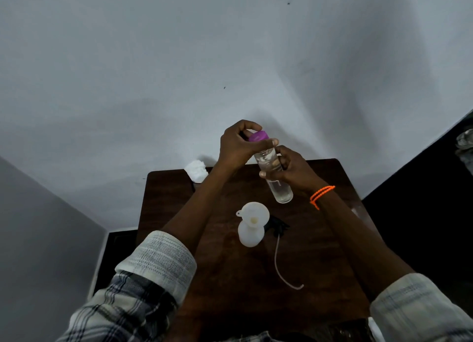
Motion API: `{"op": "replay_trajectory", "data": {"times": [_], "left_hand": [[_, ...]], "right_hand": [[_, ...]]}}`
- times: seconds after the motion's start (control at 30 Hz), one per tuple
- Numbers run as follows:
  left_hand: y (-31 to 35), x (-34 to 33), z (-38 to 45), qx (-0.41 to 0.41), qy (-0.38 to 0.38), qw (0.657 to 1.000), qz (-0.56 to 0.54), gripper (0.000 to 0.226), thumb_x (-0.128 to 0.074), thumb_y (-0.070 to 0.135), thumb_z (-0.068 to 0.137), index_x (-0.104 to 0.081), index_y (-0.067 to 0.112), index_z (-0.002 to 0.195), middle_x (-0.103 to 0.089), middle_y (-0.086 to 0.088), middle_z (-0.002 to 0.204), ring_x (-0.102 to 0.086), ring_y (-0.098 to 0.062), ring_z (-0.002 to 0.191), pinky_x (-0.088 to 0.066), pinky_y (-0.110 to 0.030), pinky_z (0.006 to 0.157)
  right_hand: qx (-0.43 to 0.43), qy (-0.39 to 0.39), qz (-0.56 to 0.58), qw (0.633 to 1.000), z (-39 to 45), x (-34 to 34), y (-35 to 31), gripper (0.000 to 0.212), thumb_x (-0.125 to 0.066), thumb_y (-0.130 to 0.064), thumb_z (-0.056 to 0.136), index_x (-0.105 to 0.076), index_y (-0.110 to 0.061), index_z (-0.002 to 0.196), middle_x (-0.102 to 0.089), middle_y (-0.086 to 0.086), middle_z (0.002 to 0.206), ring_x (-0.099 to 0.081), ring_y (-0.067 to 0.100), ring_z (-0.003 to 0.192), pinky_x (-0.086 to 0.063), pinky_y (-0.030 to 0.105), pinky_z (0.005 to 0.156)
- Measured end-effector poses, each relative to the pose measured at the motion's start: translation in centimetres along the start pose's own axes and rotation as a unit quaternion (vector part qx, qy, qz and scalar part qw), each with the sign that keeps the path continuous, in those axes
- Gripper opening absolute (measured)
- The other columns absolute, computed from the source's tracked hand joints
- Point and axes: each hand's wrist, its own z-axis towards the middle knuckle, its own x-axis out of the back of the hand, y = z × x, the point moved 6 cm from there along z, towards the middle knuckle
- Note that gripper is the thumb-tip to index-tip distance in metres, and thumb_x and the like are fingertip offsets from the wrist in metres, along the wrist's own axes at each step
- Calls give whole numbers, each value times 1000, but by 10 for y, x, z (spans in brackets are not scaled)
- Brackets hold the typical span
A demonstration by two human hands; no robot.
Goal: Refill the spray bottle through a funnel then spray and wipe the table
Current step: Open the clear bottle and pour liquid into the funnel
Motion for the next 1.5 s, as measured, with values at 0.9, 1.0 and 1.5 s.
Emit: {"op": "replay_trajectory", "data": {"times": [0.9,1.0,1.5], "left_hand": [[-7,-6,5,-2,-65,995,-79,36,-85,28,81,-75,16,114,-76,0,110,-71,-15,104,-58,-30,90],[-11,4,7,60,-27,985,-161,32,-80,36,84,-76,12,105,-78,-8,102,-72,-18,95,-58,-33,90],[-145,40,-62,258,-68,964,1,23,-60,24,97,-70,3,99,-67,-16,77,-67,-30,60,-60,-57,70]], "right_hand": [[9,20,9,1000,5,1,6,53,-93,-28,68,-64,-24,113,-78,-1,98,-75,15,92,-59,42,89],[9,28,26,999,2,4,9,53,-93,-19,69,-65,-18,114,-78,1,98,-76,16,92,-58,34,85],[-14,58,-25,998,-28,25,63,54,-99,-17,55,-78,-28,104,-79,-4,98,-74,16,101,-57,49,93]]}}
